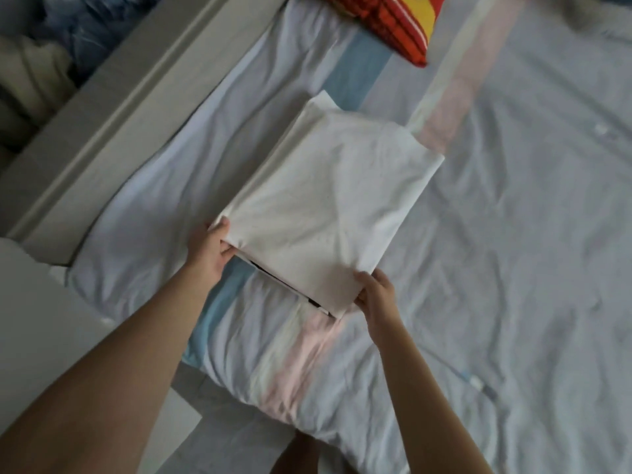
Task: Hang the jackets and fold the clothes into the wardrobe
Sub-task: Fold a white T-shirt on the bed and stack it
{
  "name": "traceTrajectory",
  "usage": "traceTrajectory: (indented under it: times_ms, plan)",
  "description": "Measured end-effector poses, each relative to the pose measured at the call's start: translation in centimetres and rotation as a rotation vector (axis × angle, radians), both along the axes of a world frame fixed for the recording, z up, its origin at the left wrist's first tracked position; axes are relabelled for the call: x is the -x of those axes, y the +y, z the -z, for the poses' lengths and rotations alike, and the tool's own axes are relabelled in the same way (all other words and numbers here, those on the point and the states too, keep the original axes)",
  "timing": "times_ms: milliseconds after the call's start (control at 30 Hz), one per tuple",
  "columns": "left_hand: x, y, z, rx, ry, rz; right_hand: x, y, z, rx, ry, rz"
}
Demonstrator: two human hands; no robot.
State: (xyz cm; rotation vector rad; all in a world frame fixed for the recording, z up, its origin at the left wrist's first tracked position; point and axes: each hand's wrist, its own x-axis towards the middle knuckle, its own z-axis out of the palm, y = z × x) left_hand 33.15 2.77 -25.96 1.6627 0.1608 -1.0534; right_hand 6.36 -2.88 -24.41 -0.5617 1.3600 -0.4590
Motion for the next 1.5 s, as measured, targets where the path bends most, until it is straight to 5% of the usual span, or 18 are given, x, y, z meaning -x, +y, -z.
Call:
traceTrajectory:
  times_ms: [200, 367, 501, 634, 801, 868, 968, 1034, 1135, 1201, 1268, 1335, 1435, 1502]
  plan:
    - [-3.0, -2.5, 0.3, -0.201, -0.306, -0.1, 0.5, -10.3, 0.6, 0.044, -0.103, 0.122]
    - [-4.8, -10.0, -2.9, -0.22, -0.108, 0.547, -0.5, -17.8, 0.9, 0.082, -0.07, 0.166]
    - [-3.9, -16.8, -3.8, -0.063, -0.1, 0.744, -1.1, -20.5, 1.5, 0.133, -0.046, 0.162]
    - [-1.8, -20.8, -4.4, -0.009, -0.359, 0.683, -1.5, -21.3, 1.1, 0.235, -0.036, 0.153]
    - [-3.0, -21.7, -4.3, 0.111, -0.37, 0.543, -1.7, -22.9, 0.1, 0.224, -0.069, 0.244]
    - [-3.7, -21.5, -3.1, 0.045, -0.507, 0.541, -2.2, -23.3, 0.1, 0.257, 0.065, 0.226]
    - [-2.8, -21.6, -1.1, -0.208, -0.893, 0.678, -2.9, -22.4, 0.7, 0.342, 0.629, 0.188]
    - [-1.0, -21.6, -1.0, -0.279, -1.159, 0.76, -4.1, -20.2, 0.0, 0.666, 0.934, -0.012]
    - [1.6, -21.9, -0.8, -0.15, -1.425, 1.097, -5.6, -18.2, 0.9, 1.26, 0.922, -0.755]
    - [1.6, -22.3, 0.3, -0.331, -1.313, 1.361, -5.3, -18.8, 2.8, 1.087, 0.993, -1.022]
    - [1.2, -22.4, 0.8, -0.544, -1.046, 1.294, -4.4, -19.0, 3.7, 0.619, 1.038, -0.915]
    - [1.6, -22.3, 0.6, -0.644, -0.963, 1.125, -4.4, -18.2, 3.1, 0.41, 1.038, -0.727]
    - [3.9, -20.6, -0.6, -0.637, -1.178, 1.044, -4.9, -13.8, 1.9, 0.869, 1.11, -0.647]
    - [5.6, -17.4, -1.1, -0.433, -1.424, 1.059, -4.9, -9.4, 2.0, 1.167, 0.997, -0.716]
